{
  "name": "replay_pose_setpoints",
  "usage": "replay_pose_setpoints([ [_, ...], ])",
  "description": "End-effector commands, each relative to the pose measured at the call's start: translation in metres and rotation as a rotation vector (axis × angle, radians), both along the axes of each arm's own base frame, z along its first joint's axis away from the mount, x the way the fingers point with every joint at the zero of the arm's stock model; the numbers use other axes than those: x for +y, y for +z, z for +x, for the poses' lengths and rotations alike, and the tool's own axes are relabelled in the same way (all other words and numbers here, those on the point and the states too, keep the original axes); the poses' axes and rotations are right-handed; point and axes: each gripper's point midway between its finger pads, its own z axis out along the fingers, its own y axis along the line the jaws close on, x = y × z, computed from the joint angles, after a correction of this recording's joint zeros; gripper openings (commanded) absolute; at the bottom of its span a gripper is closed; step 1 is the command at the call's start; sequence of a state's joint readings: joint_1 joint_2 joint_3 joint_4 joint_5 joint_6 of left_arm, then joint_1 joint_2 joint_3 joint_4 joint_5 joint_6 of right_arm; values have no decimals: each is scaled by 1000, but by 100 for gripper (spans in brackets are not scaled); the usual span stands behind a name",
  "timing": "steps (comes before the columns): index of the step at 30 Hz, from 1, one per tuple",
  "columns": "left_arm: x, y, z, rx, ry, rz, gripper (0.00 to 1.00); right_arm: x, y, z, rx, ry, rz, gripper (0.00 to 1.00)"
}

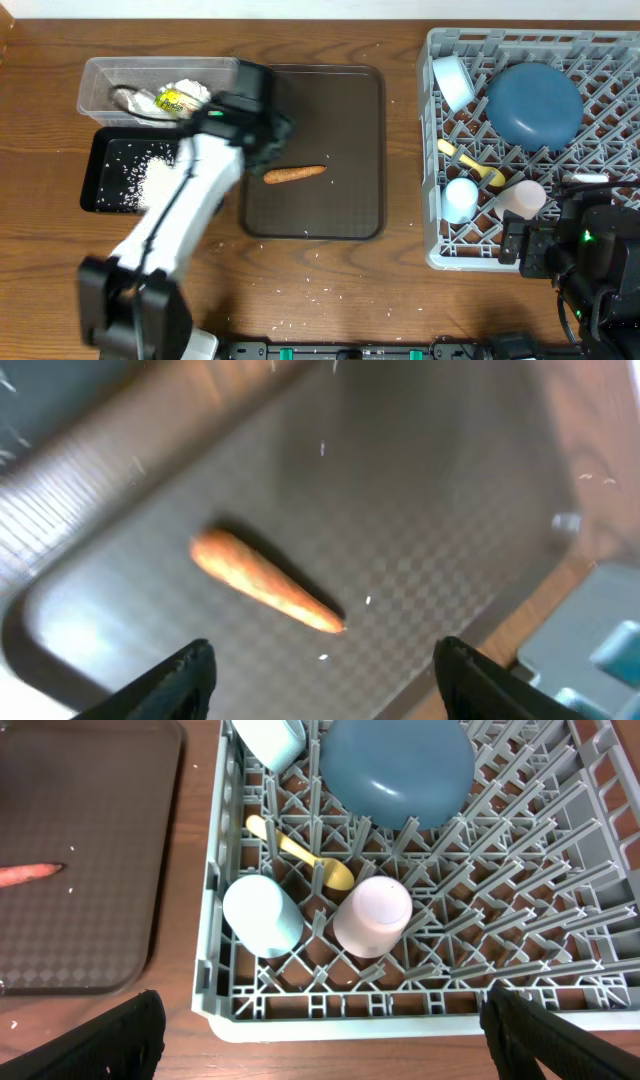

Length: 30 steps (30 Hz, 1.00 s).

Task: Sort waste into correct bins and load items into the dishwasher rack
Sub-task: 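Grasp the sausage on the brown tray with the left gripper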

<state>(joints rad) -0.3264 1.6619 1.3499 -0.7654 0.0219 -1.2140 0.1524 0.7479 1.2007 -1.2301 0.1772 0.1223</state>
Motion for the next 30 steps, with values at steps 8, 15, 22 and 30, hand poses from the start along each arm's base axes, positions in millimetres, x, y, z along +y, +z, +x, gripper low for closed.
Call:
replay_pose_setpoints([
  [8, -15, -80, -10, 124, 375, 97, 70, -3, -1, 0, -1, -20, -2, 99],
  [15, -20, -124, -1, 167, 379, 103, 63, -3, -1, 0, -1, -20, -2, 99],
  [22, -20, -129, -3, 184, 369, 110, 46, -3, -1, 0, -1, -20, -2, 99],
  [30, -17, -129, -8, 205, 275, 152, 19, -3, -1, 0, -1, -20, -2, 99],
])
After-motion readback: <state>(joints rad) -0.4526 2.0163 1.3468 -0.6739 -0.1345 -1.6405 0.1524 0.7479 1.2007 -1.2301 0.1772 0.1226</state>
